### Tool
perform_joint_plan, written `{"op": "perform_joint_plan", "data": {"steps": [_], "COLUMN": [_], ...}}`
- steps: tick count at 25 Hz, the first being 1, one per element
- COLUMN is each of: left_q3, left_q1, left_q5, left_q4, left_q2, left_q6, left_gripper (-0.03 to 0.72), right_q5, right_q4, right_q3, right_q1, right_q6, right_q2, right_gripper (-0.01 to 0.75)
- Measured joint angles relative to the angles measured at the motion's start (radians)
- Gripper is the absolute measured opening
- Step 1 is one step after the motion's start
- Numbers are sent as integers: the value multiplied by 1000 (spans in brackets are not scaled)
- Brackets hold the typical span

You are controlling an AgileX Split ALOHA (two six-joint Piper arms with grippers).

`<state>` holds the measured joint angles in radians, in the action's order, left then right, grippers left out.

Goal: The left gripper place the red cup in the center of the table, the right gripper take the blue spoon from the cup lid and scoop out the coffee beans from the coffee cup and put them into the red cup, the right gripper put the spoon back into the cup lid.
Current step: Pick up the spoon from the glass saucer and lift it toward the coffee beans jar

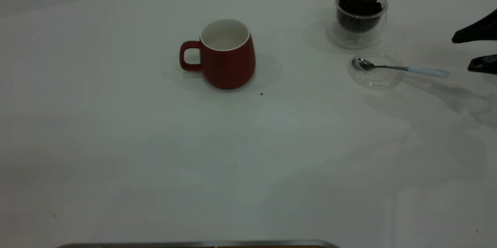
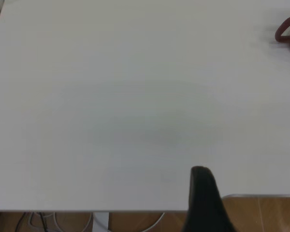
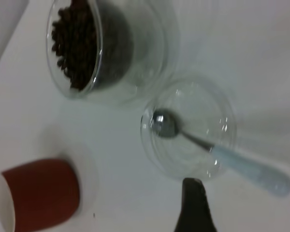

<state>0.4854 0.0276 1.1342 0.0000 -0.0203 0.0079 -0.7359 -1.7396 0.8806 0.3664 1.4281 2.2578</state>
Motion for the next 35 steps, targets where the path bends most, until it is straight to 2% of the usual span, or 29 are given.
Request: {"op": "perform_joint_plan", "data": {"steps": [12, 19, 35], "left_q3": [0, 0, 0], "left_q1": [0, 0, 0], "left_q5": [0, 0, 0], "left_q4": [0, 0, 0], "left_q2": [0, 0, 0], "left_q6": [-1, -1, -1], "left_gripper": [534, 534, 534], "right_q5": [-2, -161, -205], "right_q4": [-44, -45, -47], "right_q3": [18, 70, 93], "right_q1": [22, 22, 17], "right_q6": [152, 200, 196], "right_q2": [130, 194, 242], "right_gripper": [581, 541, 536]}}
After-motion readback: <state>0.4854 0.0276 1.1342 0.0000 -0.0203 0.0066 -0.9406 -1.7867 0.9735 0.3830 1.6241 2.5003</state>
